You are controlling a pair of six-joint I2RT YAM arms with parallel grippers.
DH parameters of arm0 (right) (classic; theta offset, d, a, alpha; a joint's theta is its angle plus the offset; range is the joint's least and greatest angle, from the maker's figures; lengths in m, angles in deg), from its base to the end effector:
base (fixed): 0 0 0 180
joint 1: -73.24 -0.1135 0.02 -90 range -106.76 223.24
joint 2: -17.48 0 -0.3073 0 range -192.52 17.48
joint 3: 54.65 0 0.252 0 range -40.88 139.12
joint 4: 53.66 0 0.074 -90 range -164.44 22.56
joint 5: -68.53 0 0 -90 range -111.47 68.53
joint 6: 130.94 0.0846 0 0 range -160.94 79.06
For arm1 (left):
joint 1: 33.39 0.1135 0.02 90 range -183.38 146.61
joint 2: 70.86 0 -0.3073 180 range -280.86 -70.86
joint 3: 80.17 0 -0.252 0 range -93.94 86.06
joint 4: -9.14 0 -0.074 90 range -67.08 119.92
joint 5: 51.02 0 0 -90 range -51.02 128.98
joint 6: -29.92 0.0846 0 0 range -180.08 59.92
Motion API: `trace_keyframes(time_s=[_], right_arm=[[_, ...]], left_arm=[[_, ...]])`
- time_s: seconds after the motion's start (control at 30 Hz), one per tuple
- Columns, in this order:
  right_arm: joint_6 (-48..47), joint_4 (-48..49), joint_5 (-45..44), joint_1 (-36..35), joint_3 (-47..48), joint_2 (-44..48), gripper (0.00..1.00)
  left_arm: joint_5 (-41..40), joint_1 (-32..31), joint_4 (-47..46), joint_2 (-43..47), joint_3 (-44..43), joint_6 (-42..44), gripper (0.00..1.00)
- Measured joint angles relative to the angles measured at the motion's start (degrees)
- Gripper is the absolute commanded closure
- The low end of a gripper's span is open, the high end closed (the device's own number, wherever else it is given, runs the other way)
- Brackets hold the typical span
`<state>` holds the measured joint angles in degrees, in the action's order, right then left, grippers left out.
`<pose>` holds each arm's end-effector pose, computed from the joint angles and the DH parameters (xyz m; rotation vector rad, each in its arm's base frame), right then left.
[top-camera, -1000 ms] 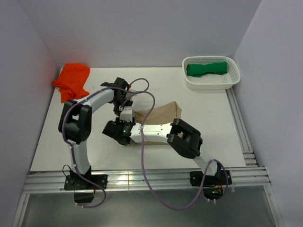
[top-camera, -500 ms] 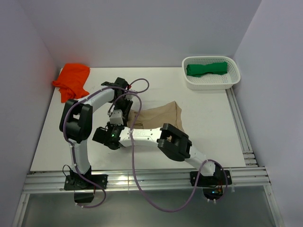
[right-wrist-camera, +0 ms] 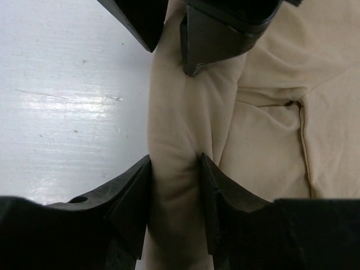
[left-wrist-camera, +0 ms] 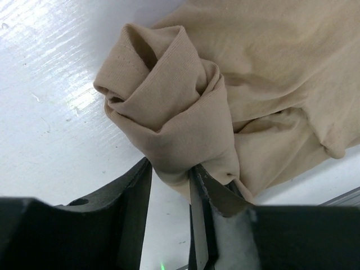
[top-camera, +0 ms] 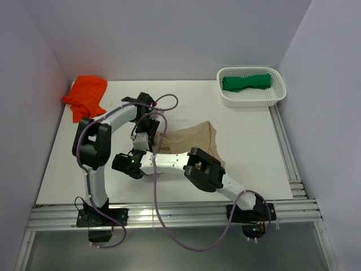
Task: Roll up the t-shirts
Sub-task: Roll the tshirt
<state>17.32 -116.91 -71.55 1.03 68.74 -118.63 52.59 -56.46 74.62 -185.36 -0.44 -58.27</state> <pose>0.2202 0.4738 0.1466 -0.1446 2.2449 -0.1886 0.3783 -0.1827 0.1775 0.6739 2.9063 -0.3994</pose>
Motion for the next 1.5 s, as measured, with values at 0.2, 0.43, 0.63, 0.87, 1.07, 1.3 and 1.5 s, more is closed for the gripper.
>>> trace_keyframes(time_s=[0.2, 0.43, 0.63, 0.87, 1.07, 1.3, 1.5], right_arm=[[0.44, 1.62, 0.15, 0.13, -2.54, 1.14, 0.68], [-1.84, 26.23, 7.02, 1.53, -28.87, 16.96, 0.7], [-2.1, 52.59, 18.62, 5.44, -50.93, 29.03, 0.68], [-0.35, 78.31, 31.8, 9.25, -61.99, 29.92, 0.67], [2.99, 96.63, 42.58, 10.93, -64.59, 24.52, 0.68], [5.81, 101.29, 47.08, 13.14, -65.7, 21.97, 0.68], [5.99, 97.81, 45.81, 13.18, -65.29, 22.71, 0.68]], left_arm=[[0.22, 0.0, 1.29, -0.7, -1.77, 0.66, 0.42], [4.68, 1.2, 3.37, -0.72, -7.63, 1.92, 0.3], [10.19, 4.2, 4.76, 0.5, -9.33, 3.76, 0.29], [14.12, 6.45, 4.87, 5.73, -4.0, 7.54, 0.3], [14.16, 6.93, 2.36, 7.3, 4.96, 10.01, 0.29], [8.09, 6.97, -2.69, 7.3, 9.68, 9.73, 0.3], [6.19, 6.93, -4.79, 7.3, 9.77, 9.42, 0.28]])
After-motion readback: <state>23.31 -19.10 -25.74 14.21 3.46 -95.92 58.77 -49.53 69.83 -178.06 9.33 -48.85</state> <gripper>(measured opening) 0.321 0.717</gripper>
